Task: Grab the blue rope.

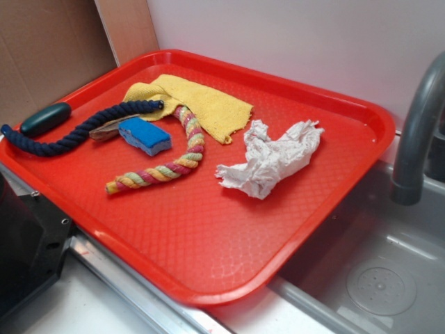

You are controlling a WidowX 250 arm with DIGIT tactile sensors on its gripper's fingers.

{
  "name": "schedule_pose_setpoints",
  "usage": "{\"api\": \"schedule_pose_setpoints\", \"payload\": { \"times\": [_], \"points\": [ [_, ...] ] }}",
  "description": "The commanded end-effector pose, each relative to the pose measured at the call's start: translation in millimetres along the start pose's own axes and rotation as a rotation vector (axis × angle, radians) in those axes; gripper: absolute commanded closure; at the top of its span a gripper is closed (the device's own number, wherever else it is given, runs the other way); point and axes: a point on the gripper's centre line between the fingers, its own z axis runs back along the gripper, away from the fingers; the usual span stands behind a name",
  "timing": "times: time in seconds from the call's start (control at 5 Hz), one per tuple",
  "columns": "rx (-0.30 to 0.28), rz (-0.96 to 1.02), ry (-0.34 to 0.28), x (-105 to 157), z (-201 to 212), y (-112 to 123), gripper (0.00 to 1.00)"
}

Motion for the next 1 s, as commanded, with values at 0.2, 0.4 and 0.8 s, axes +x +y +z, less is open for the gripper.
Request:
{"api": "schedule_pose_setpoints", "payload": {
  "times": [0.2,0.4,0.8],
  "points": [
    [-0.042,-0.008,-0.059,3,-49,47,0.0],
    [0.04,-0.003,-0.058,5,-83,84,0.0],
    [0.014,-0.154,0.039,-13,-158,116,0.0]
  ]
}}
